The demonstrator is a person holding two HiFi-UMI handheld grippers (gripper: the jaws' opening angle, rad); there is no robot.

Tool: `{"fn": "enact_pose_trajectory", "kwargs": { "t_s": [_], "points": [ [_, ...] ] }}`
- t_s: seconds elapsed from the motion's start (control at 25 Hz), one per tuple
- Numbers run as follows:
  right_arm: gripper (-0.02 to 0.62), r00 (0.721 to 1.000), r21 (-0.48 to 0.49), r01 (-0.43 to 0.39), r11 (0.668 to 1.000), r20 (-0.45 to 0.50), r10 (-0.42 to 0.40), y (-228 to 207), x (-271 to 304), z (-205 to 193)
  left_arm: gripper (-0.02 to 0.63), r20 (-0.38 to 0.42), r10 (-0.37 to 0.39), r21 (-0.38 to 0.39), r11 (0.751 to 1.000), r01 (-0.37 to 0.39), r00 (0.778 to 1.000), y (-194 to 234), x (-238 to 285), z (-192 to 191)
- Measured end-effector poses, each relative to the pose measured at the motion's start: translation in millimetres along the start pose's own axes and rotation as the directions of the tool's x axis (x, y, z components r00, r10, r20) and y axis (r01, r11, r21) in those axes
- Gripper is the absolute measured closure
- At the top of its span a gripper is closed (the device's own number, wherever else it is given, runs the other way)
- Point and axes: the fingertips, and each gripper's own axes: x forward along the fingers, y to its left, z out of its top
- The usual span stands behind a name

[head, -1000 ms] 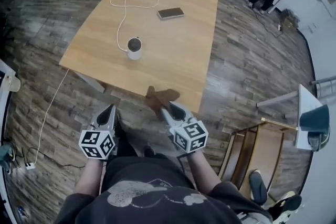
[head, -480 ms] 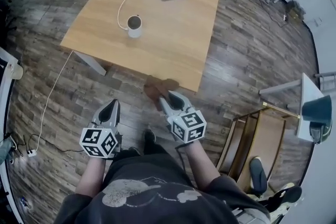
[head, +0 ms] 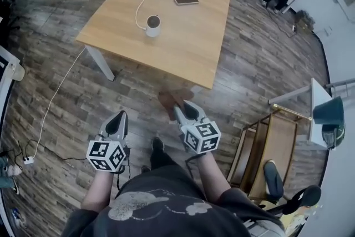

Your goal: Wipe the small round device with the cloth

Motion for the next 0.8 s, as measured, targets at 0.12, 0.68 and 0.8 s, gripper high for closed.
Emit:
{"fn": "enact_pose_trajectory", "kwargs": {
  "t_s": [0.12,0.68,0.8],
  "points": [
    [0.518,1.000,-0.011,-0.006,1.000,0.005,0.006,14,-13,-6,0.588,0.019,0.026,-0.004,1.000,-0.025,0.999,3,-27,-6],
    [0.522,1.000,-0.048,0.012,0.999,0.007,-0.011,48,-79,-33,0.588,0.077,0.021,0.007,1.000,-0.022,0.997,-24,-101,-26],
    [0.522,0.999,-0.048,0.034,0.998,0.002,-0.034,48,-94,-39,0.588,0.076,0.007,0.011,1.000,-0.008,0.997,-31,-110,-30]
  ]
}}
